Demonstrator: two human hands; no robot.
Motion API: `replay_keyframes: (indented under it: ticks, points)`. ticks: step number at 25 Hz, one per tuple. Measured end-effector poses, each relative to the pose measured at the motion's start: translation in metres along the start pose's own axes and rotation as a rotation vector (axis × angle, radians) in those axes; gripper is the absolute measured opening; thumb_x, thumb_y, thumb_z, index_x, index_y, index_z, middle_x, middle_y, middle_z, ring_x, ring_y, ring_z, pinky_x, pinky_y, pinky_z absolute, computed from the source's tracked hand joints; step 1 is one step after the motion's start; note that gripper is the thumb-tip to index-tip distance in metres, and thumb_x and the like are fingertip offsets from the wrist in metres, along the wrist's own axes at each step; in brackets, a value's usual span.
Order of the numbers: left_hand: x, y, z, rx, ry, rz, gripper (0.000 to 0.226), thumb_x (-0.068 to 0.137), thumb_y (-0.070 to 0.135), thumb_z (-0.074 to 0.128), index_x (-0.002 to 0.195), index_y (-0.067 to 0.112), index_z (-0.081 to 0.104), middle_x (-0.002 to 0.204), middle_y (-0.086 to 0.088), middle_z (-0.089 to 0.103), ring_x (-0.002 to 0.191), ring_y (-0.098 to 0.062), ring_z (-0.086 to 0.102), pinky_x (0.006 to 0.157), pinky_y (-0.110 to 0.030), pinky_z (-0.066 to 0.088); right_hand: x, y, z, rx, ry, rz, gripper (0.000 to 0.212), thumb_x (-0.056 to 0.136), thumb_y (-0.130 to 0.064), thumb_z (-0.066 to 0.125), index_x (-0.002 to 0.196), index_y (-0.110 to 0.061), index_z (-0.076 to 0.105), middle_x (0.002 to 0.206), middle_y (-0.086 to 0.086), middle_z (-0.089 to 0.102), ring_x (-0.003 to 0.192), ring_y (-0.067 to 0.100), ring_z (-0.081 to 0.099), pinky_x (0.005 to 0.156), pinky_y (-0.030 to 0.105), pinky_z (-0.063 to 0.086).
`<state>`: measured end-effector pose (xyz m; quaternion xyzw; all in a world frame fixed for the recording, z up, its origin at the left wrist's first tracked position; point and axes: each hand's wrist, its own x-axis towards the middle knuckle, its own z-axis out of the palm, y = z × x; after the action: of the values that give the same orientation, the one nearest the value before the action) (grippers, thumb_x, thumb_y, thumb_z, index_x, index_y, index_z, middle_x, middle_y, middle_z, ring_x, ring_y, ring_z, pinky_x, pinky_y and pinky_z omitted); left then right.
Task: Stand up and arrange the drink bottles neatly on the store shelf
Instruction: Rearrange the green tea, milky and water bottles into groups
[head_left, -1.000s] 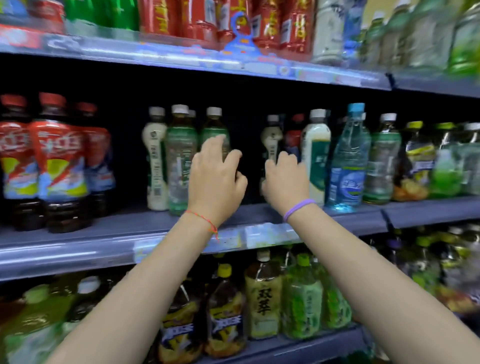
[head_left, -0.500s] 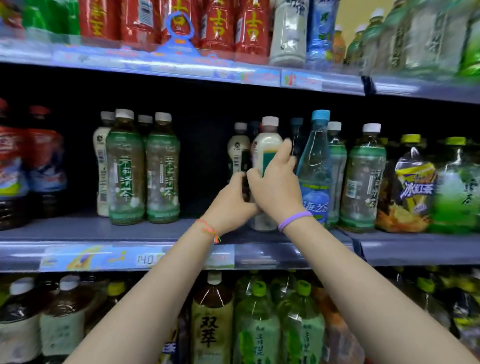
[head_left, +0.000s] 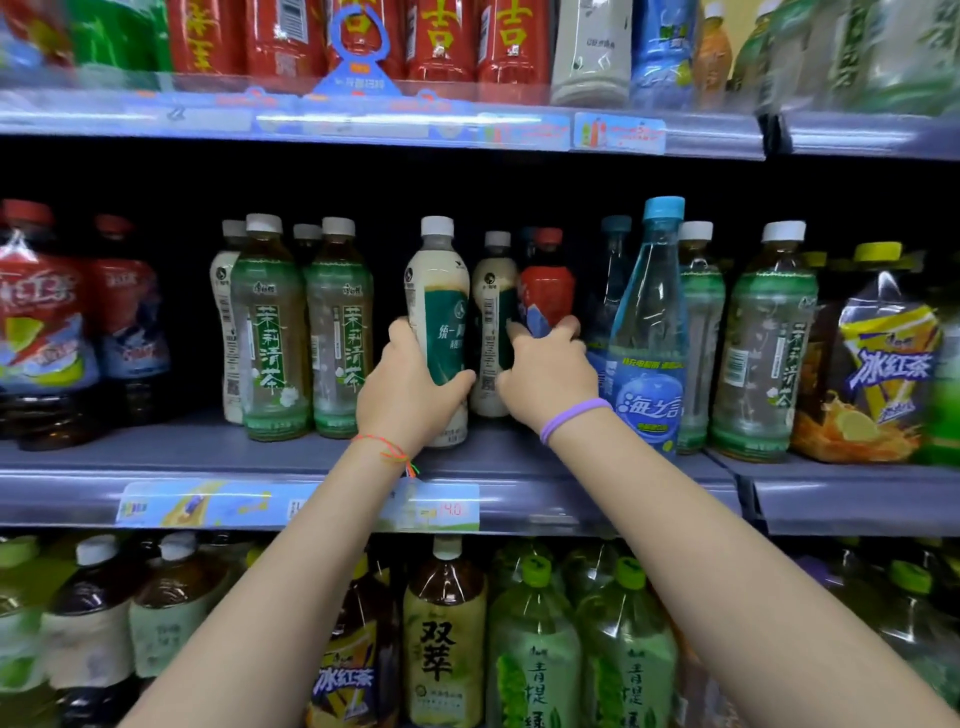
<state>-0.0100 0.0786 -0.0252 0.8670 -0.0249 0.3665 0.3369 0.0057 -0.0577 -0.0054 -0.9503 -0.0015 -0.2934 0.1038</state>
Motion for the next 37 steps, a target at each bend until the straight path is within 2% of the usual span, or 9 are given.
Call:
replay_keyframes:
  ticks: [4, 8, 12, 17, 20, 25, 30, 33, 37]
  points:
    - [0.000, -0.001, 0.002, 0.012, 0.006, 0.009, 0.059, 0.082, 0.043, 0.072, 0.115, 0.009, 0.037, 0.119, -0.012, 0.059, 0.101, -0.039, 0.061, 0.077, -0.045, 0.050, -0.002, 0.001, 0.003, -0.119, 0.137, -0.076, 0.033, 0.092, -0.024, 0.051, 0.122, -0.014, 0.059, 0.128, 0.021, 0.039, 0.105, 0.039, 0.053, 0.079, 0.040, 0.049]
    - [0.000, 0.001, 0.002, 0.018, 0.002, 0.004, 0.059, 0.082, 0.044, 0.072, 0.116, 0.009, 0.037, 0.120, -0.012, 0.058, 0.101, -0.039, 0.061, 0.077, -0.045, 0.051, -0.025, 0.010, 0.004, -0.065, 0.336, -0.190, 0.024, 0.089, -0.025, 0.054, 0.108, -0.014, 0.064, 0.106, 0.017, 0.048, 0.088, 0.036, 0.054, 0.057, 0.035, 0.034]
    - [0.000, 0.000, 0.002, 0.016, 0.002, 0.004, 0.058, 0.083, 0.043, 0.072, 0.115, 0.010, 0.037, 0.119, -0.011, 0.058, 0.099, -0.039, 0.062, 0.075, -0.044, 0.050, -0.046, 0.009, 0.019, 0.055, 0.479, -0.210, 0.040, 0.080, -0.024, 0.067, 0.111, -0.018, 0.043, 0.094, 0.017, 0.045, 0.069, 0.036, 0.055, 0.046, 0.032, 0.033]
    - [0.001, -0.003, 0.004, 0.015, 0.010, 0.007, 0.059, 0.082, 0.044, 0.072, 0.115, 0.011, 0.036, 0.119, -0.011, 0.057, 0.098, -0.038, 0.062, 0.075, -0.046, 0.052, -0.034, 0.013, 0.004, 0.578, 0.507, -0.057, 0.059, 0.081, -0.041, 0.077, 0.100, -0.014, 0.028, 0.098, 0.012, 0.056, 0.083, 0.038, 0.064, 0.058, 0.032, 0.036]
    - [0.000, -0.002, 0.004, 0.006, 0.016, 0.004, 0.057, 0.083, 0.043, 0.071, 0.116, 0.011, 0.037, 0.119, -0.010, 0.057, 0.098, -0.038, 0.062, 0.072, -0.042, 0.049, -0.033, 0.009, -0.004, 0.899, 0.438, -0.001, 0.072, 0.075, -0.038, 0.083, 0.122, -0.013, 0.035, 0.107, 0.005, 0.061, 0.094, 0.027, 0.064, 0.073, 0.033, 0.048]
    - [0.002, -0.004, 0.002, 0.000, 0.005, 0.011, 0.059, 0.082, 0.045, 0.074, 0.117, 0.012, 0.039, 0.116, -0.008, 0.062, 0.101, -0.035, 0.063, 0.078, -0.044, 0.052, -0.037, 0.007, -0.012, 0.999, 0.527, -0.212, 0.069, 0.076, -0.035, 0.082, 0.132, -0.019, 0.044, 0.116, -0.001, 0.056, 0.099, 0.004, 0.052, 0.078, 0.002, 0.038]
    - [-0.003, -0.005, -0.013, -0.382, -0.323, 0.014, 0.043, 0.098, 0.035, 0.058, 0.136, 0.019, 0.047, 0.126, 0.000, 0.064, 0.109, -0.013, 0.060, 0.092, -0.030, 0.047, -0.043, -0.025, -0.045, 1.180, 0.483, -0.322, 0.059, 0.080, -0.038, 0.079, 0.122, -0.020, 0.043, 0.102, -0.007, 0.062, 0.091, 0.006, 0.064, 0.080, 0.022, 0.051]
    - [-0.005, -0.031, -0.051, -0.472, 0.045, 0.161, 0.020, 0.099, 0.026, 0.052, 0.114, 0.019, 0.064, 0.102, 0.005, 0.069, 0.094, -0.011, 0.064, 0.085, -0.033, 0.052, -0.048, -0.070, -0.046, 1.321, 0.406, -0.331, 0.053, 0.081, -0.032, 0.079, 0.117, -0.014, 0.044, 0.092, -0.013, 0.063, 0.082, 0.001, 0.065, 0.076, 0.025, 0.053]
    - [0.005, -0.104, -0.123, -0.151, 0.604, 0.254, 0.018, 0.085, 0.012, 0.055, 0.098, 0.011, 0.067, 0.098, -0.007, 0.062, 0.091, -0.018, 0.056, 0.083, -0.037, 0.047, -0.054, -0.152, -0.025, 1.372, 0.380, -0.324, 0.055, 0.079, -0.032, 0.080, 0.116, -0.015, 0.043, 0.091, -0.015, 0.063, 0.079, 0.000, 0.065, 0.076, 0.025, 0.054]
